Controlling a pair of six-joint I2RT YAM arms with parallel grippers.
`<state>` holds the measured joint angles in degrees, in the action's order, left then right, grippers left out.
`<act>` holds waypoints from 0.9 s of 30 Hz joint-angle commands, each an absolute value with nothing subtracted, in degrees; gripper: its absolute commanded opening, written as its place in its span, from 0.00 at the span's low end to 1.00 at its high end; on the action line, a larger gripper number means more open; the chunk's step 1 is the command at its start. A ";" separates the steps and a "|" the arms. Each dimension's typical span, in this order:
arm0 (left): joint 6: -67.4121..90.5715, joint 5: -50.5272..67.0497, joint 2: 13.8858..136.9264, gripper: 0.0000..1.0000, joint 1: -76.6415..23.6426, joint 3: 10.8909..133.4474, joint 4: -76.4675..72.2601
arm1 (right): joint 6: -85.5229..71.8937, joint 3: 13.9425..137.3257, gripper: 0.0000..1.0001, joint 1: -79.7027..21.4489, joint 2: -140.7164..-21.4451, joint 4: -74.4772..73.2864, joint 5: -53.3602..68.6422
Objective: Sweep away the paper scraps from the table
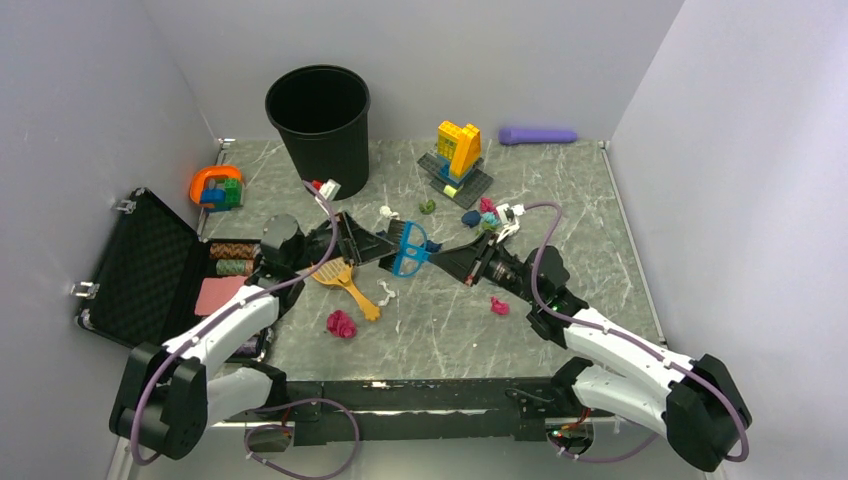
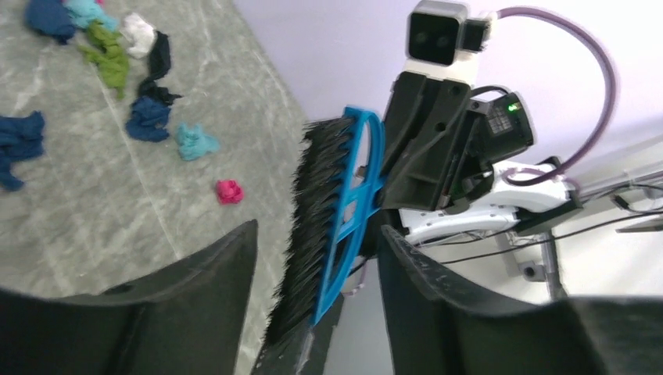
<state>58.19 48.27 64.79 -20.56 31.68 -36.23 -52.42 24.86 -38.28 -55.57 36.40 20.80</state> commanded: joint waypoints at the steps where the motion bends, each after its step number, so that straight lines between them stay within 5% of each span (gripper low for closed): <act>1: 51.28 44.68 60.84 0.68 -20.06 33.06 -26.83 | -50.01 29.34 0.00 -38.06 -54.19 33.50 19.85; 7: 41.26 25.63 51.95 0.99 -17.85 37.25 1.60 | -42.92 33.36 0.00 -37.91 -50.15 16.16 13.38; 13: 47.84 -2.41 44.56 0.99 -16.90 39.50 23.07 | -39.25 33.00 0.00 -37.83 -41.50 2.70 0.47; 23: 45.85 -2.11 54.28 0.90 -18.68 39.47 24.89 | -40.38 41.20 0.00 -37.81 -44.66 -24.19 -20.04; 27: 48.25 -12.57 59.51 0.90 -27.77 41.59 27.67 | -45.80 46.33 0.00 -37.88 -50.65 -34.68 -26.94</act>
